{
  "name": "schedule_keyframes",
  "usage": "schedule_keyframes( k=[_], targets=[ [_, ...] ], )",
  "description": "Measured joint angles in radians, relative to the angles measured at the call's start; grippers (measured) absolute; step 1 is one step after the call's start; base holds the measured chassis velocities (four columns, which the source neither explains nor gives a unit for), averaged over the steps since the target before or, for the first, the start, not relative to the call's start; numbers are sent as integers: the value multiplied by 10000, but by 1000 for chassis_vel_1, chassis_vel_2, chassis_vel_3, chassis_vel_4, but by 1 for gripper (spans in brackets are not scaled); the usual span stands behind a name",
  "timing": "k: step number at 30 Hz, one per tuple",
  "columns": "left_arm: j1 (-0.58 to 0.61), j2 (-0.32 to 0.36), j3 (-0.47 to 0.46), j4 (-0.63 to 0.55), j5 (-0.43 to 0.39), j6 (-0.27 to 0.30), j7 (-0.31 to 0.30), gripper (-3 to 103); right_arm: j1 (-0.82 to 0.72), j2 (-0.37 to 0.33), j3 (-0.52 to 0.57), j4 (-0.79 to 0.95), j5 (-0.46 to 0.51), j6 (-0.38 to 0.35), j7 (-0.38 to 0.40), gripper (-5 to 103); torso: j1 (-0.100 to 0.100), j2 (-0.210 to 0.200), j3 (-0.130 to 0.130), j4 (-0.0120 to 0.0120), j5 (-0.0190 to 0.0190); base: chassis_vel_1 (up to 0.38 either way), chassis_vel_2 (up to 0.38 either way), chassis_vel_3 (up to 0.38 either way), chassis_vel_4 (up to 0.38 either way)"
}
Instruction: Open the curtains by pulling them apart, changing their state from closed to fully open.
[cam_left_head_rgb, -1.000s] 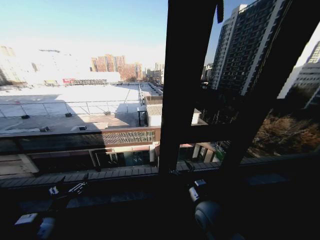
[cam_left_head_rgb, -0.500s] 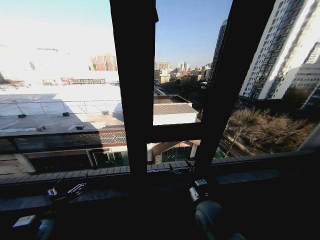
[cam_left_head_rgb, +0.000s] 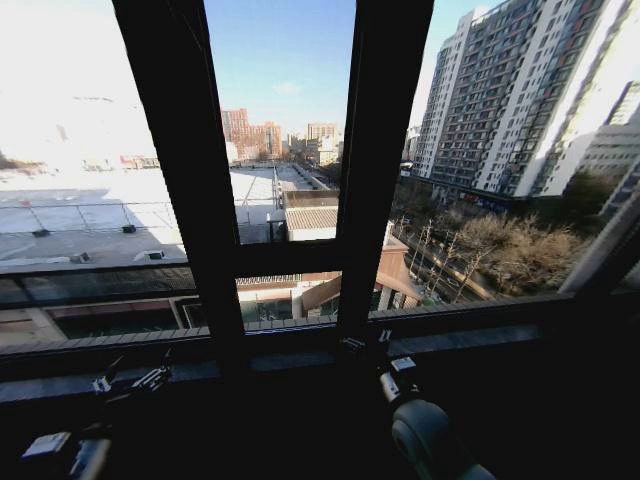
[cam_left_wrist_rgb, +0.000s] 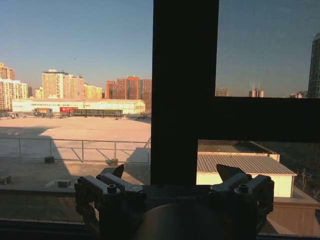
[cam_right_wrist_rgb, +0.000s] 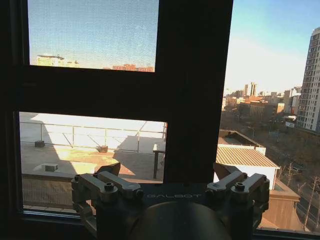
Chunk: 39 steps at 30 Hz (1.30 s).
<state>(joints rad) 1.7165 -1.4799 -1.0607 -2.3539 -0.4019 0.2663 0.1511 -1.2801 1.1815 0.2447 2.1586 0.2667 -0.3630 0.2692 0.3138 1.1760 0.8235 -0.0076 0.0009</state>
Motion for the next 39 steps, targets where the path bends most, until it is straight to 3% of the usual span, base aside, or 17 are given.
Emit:
schedule_keyframes(
  k=[4,39],
  targets=[
    [-7,-5,-4,-10,0,-7,1,100,7,-15,0,-19,-2,-12,29,100,0,0,0,1,-13,48,-381,-37,368],
    [-88,-287,49,-59,235,43,288,100,-90,31,123,-54,0,43,32,100,5,0,1,-1,-7,61,-364,-66,354]
  ],
)
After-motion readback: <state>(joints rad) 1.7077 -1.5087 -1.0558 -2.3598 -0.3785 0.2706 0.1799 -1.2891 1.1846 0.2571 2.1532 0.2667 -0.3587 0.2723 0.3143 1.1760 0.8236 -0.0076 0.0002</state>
